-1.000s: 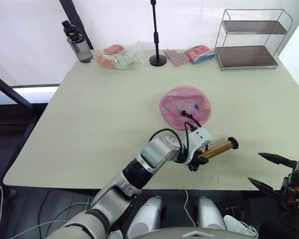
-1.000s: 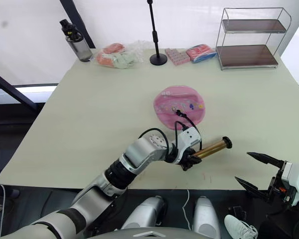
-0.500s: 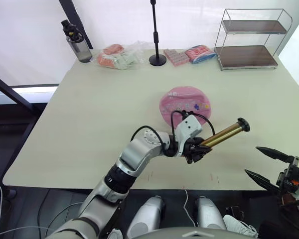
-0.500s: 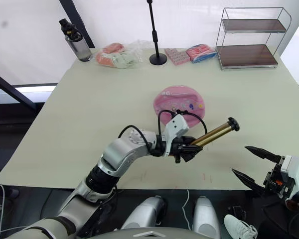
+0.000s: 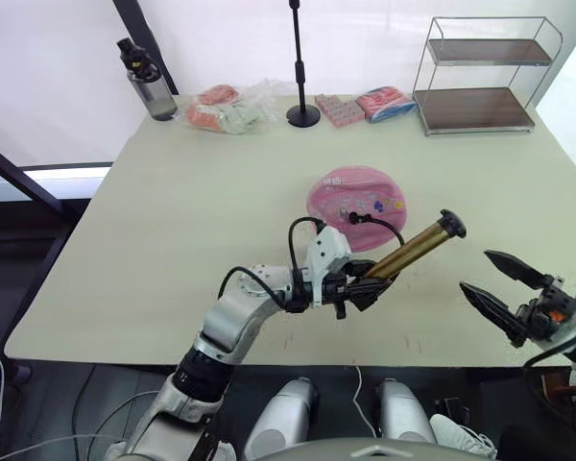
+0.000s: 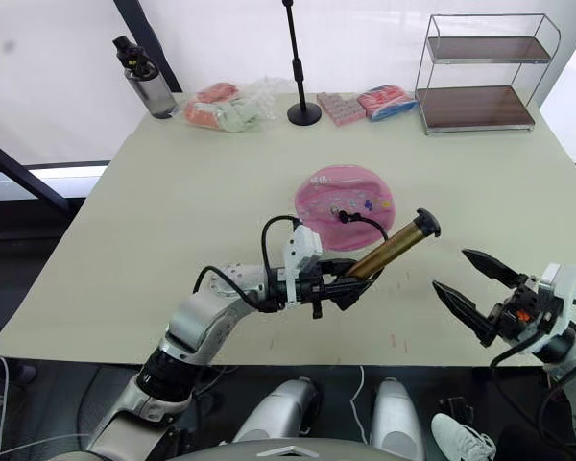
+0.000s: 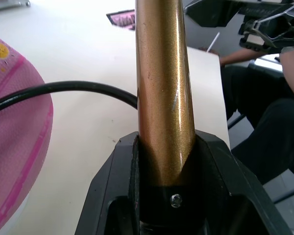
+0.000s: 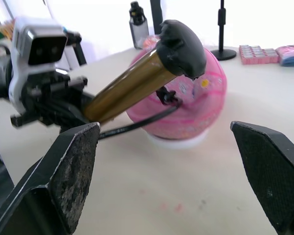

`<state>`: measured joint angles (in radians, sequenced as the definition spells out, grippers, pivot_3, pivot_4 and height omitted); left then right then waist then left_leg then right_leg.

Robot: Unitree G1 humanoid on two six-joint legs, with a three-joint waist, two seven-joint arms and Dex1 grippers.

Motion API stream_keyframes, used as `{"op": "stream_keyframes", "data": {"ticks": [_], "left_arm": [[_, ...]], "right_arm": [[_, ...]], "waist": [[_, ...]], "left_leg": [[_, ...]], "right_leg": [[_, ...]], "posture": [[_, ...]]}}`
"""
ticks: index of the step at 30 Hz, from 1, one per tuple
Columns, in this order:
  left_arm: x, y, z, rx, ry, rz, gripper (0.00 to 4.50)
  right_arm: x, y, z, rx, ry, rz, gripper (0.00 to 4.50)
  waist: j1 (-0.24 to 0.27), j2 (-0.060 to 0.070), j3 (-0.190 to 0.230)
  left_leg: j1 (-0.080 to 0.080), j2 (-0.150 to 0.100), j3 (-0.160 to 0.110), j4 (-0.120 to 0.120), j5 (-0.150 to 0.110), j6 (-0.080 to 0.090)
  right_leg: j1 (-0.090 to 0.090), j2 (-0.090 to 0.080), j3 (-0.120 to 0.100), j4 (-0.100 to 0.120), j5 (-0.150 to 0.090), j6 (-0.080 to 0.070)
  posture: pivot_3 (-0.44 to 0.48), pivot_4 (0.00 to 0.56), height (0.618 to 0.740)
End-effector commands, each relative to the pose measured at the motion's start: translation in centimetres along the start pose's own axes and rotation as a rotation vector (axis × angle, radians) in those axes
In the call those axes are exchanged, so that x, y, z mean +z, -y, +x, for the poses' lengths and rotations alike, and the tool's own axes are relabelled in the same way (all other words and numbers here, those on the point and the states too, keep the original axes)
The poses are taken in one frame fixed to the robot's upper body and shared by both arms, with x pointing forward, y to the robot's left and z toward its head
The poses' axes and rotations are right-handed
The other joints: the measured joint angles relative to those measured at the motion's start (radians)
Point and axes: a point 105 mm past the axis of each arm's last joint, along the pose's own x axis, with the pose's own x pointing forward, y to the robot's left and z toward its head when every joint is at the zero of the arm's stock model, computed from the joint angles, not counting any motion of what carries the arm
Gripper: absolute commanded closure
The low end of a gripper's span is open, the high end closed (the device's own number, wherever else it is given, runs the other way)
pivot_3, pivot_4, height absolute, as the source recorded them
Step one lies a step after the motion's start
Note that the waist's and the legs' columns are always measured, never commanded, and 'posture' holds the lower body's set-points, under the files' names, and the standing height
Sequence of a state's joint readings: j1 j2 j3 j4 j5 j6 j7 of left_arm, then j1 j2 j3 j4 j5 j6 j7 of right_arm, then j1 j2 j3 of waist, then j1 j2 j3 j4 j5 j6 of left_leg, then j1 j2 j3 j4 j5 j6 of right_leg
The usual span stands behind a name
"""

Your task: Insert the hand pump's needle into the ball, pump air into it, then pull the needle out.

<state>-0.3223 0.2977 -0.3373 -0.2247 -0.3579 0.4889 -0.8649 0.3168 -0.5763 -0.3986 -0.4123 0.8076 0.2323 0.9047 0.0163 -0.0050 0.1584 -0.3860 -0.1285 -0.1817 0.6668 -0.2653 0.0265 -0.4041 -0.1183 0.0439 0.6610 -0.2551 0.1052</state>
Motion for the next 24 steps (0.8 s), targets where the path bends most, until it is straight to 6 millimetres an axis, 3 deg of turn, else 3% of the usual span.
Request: {"op": "stream_keyframes", "data": {"ticks": [1,15,24], "left_arm": [[1.3,-0.4,-0.6,0.030,0.112,0.029,3.43],[-0.6,-0.4,-1.3,0.018,0.223,0.002,3.43],[-0.4,-0.4,-0.9,-0.005,0.247,0.010,3.43]], "right_arm": [[1.3,-0.3,1.2,-0.021,0.056,0.040,0.00],[4.6,-1.7,6.7,0.023,0.130,0.457,0.00],[4.6,-1.7,8.5,0.019,0.088,0.594,0.00]], "waist": [[0.002,0.000,0.000],[-0.001,0.000,0.000],[-0.001,0.000,0.000]], "left_leg": [[0.000,0.000,0.000,0.000,0.000,0.000],[-0.001,0.000,0.000,0.000,0.000,0.001],[-0.003,0.000,-0.001,0.000,0.000,0.001]], "right_leg": [[0.000,0.000,0.000,0.000,0.000,0.000],[-0.001,0.000,0.000,0.000,0.000,0.000],[-0.002,0.000,-0.001,-0.001,0.000,0.000]], "posture": [[0.000,0.150,0.736],[0.000,0.150,0.736],[0.000,0.150,0.736]]}}
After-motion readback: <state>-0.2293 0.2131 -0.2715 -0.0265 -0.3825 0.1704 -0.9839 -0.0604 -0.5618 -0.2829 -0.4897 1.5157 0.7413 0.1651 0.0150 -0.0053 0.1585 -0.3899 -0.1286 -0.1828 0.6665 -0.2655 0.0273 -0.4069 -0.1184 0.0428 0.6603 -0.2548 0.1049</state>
